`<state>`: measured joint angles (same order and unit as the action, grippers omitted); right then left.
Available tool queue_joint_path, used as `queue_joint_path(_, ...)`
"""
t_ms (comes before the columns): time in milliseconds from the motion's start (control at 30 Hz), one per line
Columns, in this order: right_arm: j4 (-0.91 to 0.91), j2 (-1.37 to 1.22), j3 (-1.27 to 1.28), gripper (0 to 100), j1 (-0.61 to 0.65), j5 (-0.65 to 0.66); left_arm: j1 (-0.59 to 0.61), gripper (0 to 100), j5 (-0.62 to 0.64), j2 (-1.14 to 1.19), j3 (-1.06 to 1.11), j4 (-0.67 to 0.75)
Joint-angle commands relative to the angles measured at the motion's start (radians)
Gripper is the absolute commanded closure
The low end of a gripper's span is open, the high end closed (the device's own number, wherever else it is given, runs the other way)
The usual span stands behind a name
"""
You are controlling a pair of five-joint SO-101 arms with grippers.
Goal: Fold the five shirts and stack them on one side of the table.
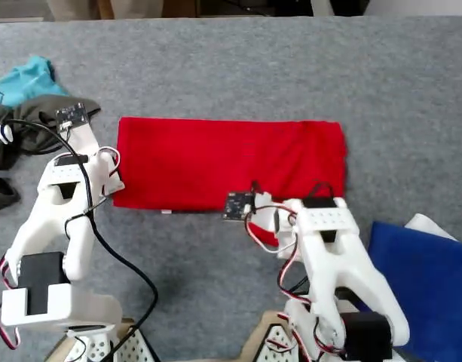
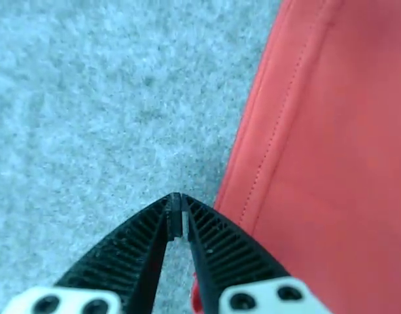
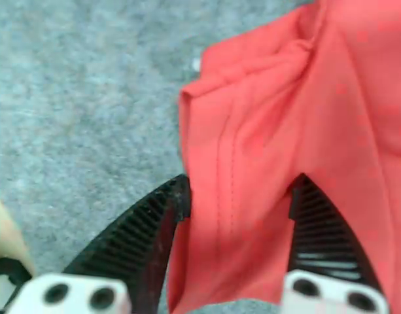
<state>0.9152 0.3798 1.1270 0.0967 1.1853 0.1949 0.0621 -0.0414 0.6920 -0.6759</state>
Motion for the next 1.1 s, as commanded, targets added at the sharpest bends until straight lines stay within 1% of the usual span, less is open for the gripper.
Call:
queue_joint_path(0, -0.017, -0.021, -0.021, 76.4, -0.03, 0.012, 0.006, 98, 0.005, -0.004, -0.04, -0.005)
queue_joint_path(100, -0.029, -0.021, -0.022, 76.8, -0.031, 0.012, 0.006, 98, 0.005, -0.004, -0.038, -0.006)
queue_joint_path(133, -0.038, -0.021, -0.022, 78.6, -0.031, 0.012, 0.006, 98, 0.005, -0.004, -0.038, -0.006)
queue_joint_path(300, -0.092, -0.021, -0.025, 93.9, -0.031, 0.012, 0.006, 98, 0.003, -0.004, -0.048, -0.038)
queue_joint_path(433, -0.089, -0.016, -0.051, 98.9, -0.031, 0.012, 0.006, 98, 0.003, -0.004, -0.048, -0.038)
queue_joint_path(600, 0.009, -0.015, -0.159, 99.5, -0.033, 0.009, 0.005, 98, 0.003, -0.004, -0.048, -0.038)
queue_joint_path(833, 0.164, -0.024, -0.432, 99.5, -0.047, 0.008, 0.005, 98, 0.003, -0.004, -0.048, -0.038)
queue_joint_path(933, 0.186, -0.061, -0.516, 99.5, -0.042, 0.009, 0.005, 98, 0.003, -0.004, -0.048, -0.038)
queue_joint_path(1067, 0.181, -0.191, -0.624, 99.5, -0.044, 0.012, 0.005, 98, 0.003, -0.004, -0.048, -0.038)
